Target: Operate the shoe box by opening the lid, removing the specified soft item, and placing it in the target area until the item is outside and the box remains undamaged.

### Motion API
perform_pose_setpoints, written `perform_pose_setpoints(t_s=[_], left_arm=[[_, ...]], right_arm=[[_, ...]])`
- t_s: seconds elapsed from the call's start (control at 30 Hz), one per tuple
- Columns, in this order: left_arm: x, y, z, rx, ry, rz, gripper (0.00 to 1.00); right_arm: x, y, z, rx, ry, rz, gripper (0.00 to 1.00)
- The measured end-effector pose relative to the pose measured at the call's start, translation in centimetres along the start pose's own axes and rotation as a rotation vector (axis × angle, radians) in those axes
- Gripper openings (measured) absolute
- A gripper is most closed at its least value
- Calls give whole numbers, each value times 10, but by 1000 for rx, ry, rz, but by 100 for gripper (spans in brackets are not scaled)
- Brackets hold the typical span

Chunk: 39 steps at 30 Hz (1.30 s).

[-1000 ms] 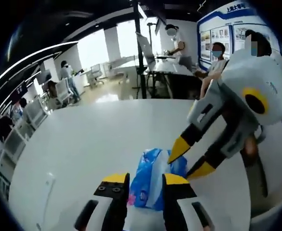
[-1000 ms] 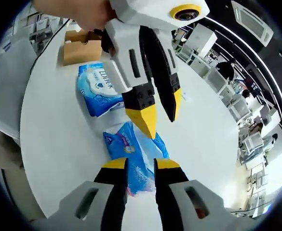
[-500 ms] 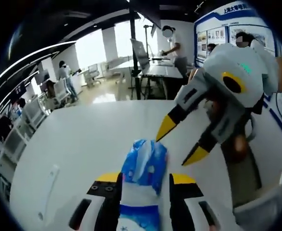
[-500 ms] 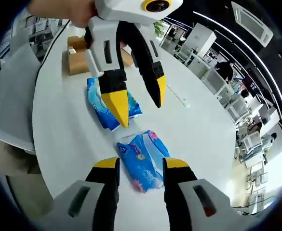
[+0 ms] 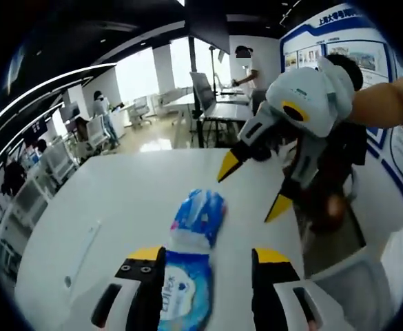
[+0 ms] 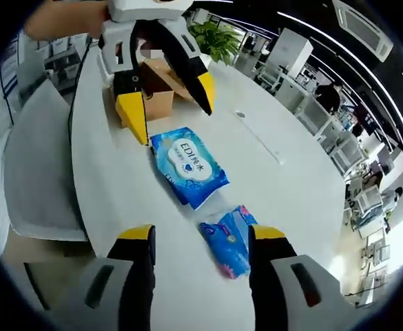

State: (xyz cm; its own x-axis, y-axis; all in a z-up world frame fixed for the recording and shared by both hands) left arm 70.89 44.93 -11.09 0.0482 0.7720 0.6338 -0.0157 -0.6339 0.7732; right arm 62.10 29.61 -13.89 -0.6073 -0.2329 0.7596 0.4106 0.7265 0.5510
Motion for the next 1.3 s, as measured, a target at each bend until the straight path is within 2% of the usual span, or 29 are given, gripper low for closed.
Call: perform_pose_setpoints(t_s=[0.1,0.17,0.4,0.57,0.67,0.9,1.3], left_arm=[[25,-18,5,50,35,-11,50],[42,-32,9,81,65,3,50],[96,-62,9,117,112,-13,50],[127,-83,12,148,150,-40,47],[148,-101,16,188,159,-46,47],[182,-137,24,232,171,-41,48],[220,-177,44,268,174,-62,48]], right_arm=[[-6,20,7,24,17,-6,52],[-10,36,14,39,30,-13,52],[-20,84,29,75,67,-40,52],[-30,111,39,103,90,-48,52],[-37,127,46,115,108,-52,51],[-56,165,61,157,138,-57,51],[-92,217,75,200,174,-46,50]])
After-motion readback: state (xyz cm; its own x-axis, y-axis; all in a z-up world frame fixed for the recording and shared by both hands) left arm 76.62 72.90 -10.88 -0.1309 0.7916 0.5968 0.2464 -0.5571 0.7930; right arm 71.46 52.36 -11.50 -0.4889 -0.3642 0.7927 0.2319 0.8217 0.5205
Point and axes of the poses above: the point that each gripper's makers call its tool centre point, and the gripper's own axes: x roughly backward along the fingers, z roughly to its left, y roughly out of its top, the point moved 8 cm from there along x, roughly backward along the fingers, and after that the axes turned 7 degrees about x, right-handed, at the moved point
